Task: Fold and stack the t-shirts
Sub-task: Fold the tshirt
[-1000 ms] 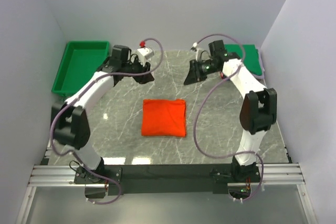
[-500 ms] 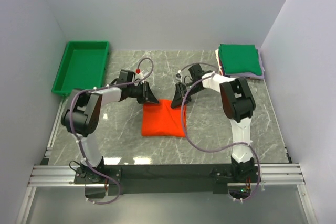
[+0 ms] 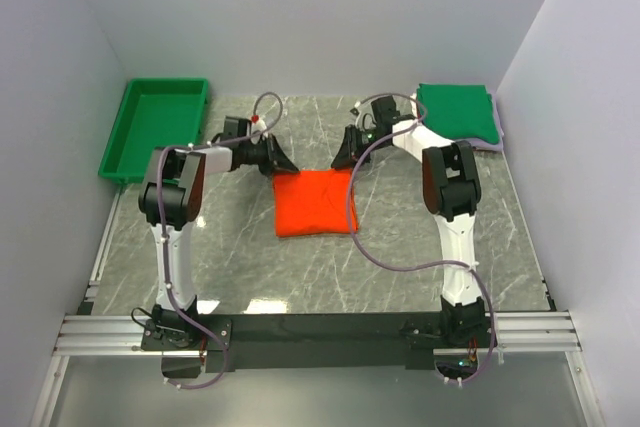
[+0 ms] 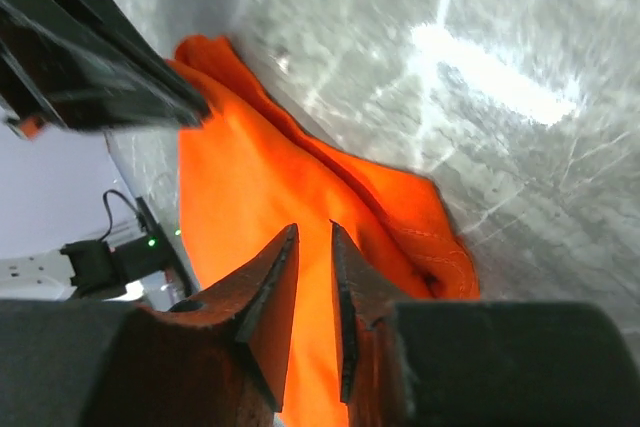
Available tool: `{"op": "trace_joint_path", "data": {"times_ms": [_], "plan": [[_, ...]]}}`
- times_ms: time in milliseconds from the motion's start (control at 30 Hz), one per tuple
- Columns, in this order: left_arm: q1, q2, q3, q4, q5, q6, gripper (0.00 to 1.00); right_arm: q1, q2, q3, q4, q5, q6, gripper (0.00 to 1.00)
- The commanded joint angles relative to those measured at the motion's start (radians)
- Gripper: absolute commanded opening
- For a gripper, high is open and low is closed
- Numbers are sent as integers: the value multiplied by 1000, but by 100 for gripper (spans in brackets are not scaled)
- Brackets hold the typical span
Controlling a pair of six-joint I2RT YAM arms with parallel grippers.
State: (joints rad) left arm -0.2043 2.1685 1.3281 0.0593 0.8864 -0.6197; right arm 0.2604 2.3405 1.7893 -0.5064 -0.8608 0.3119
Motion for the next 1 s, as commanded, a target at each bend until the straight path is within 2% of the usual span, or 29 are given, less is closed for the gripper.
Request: {"op": "trace_joint_path", "data": {"times_ms": [0,100,167,333,433,533,767,900,967], "plan": [[28,-67,69,-18,28,86,11,-4,-96,19,28,-23,-51,28],[40,-177,-9,55,94,10,11,0,-242,-114,101,-82,-27,33],[19,-284,-136,155,106,-61,12,17,-315,-195,120,-104,-7,37],[-58,-355,-349,279,111,-195,19,86,-349,-350,178,-144,91,44],[-73,-332,-395,329,70,-250,22,126,-314,-381,190,-126,128,44],[-75,-260,-376,285,25,-246,21,138,-230,-390,196,-69,145,42],[-26,-75,-273,61,-59,-77,16,80,-90,-332,123,51,73,38],[12,-87,-244,7,-17,-8,15,57,-125,-324,79,51,13,36],[14,-163,-257,20,15,8,17,62,-206,-340,78,19,1,35]]}}
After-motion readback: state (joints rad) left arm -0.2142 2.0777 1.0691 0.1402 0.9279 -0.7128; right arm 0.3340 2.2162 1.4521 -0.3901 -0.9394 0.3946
